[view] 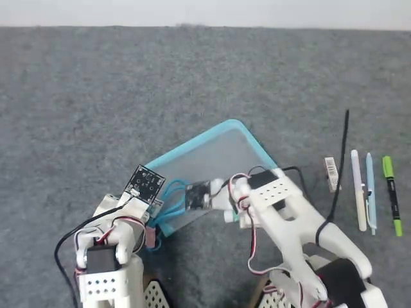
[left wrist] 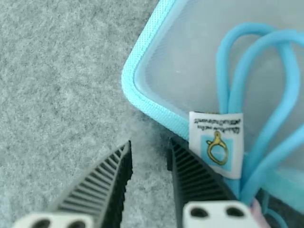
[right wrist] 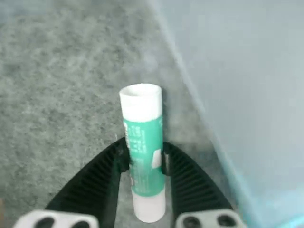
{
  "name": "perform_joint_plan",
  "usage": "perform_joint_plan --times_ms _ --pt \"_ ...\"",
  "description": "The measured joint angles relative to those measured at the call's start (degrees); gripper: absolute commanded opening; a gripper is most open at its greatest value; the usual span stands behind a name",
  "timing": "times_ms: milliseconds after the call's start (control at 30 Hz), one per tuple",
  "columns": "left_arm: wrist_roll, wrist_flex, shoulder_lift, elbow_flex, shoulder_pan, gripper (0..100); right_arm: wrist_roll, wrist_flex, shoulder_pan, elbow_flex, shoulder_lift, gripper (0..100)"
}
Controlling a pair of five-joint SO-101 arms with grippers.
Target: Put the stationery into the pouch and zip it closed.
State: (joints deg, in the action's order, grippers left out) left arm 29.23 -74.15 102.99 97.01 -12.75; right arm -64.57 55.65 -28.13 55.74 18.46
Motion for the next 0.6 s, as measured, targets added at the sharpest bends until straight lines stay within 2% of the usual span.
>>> perform_joint_plan --times_ms 167,433,500,600 --pt "0.0 0.0 0.0 0.0 0.0 11 8.79 0.18 10.02 -0.18 -0.09 0.7" --pt "0.0 0.0 0.0 0.0 0.0 11 25.76 1.76 35.96 -9.41 -1.23 0.7" --pt "0.0 0.0 0.0 0.0 0.0 11 28.13 1.93 39.03 -11.43 -1.23 0.7" --pt "0.0 0.0 0.0 0.0 0.0 11 30.42 3.96 39.21 -14.42 -3.25 0.7"
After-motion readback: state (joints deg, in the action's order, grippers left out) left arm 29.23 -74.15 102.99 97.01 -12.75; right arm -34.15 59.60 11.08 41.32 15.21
